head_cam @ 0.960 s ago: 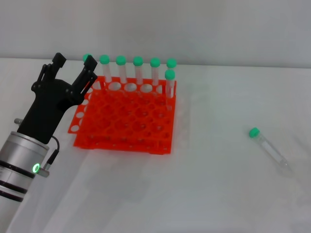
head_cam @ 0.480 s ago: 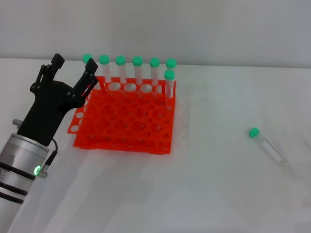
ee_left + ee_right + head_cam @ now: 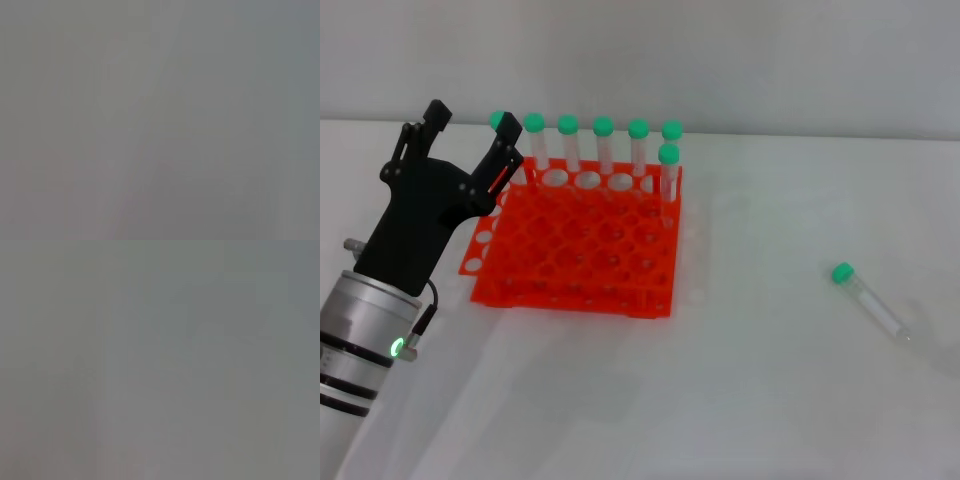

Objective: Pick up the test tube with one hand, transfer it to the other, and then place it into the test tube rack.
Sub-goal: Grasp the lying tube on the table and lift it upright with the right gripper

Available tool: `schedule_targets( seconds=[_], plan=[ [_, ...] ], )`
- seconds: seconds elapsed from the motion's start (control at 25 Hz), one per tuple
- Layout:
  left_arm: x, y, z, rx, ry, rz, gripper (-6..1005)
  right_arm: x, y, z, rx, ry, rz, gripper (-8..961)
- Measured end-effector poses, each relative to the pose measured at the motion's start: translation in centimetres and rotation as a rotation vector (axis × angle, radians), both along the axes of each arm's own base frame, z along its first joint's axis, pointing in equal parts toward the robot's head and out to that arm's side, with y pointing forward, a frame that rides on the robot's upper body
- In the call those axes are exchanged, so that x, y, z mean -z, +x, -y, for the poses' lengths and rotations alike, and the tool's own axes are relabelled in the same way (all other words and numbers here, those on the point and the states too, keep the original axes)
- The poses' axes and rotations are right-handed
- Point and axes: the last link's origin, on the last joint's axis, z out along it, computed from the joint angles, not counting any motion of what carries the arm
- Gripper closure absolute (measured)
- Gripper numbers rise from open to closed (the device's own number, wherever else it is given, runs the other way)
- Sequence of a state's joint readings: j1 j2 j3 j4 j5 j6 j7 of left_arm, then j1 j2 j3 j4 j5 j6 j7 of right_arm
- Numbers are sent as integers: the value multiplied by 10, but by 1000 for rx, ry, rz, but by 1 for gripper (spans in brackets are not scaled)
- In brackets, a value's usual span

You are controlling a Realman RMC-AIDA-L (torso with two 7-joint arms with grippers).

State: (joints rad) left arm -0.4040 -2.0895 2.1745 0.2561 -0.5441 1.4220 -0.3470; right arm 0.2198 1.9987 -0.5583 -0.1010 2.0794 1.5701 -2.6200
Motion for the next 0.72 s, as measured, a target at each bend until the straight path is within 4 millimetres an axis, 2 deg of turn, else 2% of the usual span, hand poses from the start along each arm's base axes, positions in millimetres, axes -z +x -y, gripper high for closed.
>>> schedule_targets(
  seconds=[0.2,0.4,0.56,0.72],
  plan=[
    [3,-4,-4,-42,-36,28,133,-22,6,-1,-4,-3,49,306],
    [1,-4,-6,-34,-51,41,134,-62,12,-16,44,-115,47,307],
    [-7,-10,-7,-45,-30,29,135,-86,-8,-44,88,-311,118,307],
    [-15,-15,-9,-51,-10,16,136,-92,-40,-68,98,-479,181,307]
  ],
)
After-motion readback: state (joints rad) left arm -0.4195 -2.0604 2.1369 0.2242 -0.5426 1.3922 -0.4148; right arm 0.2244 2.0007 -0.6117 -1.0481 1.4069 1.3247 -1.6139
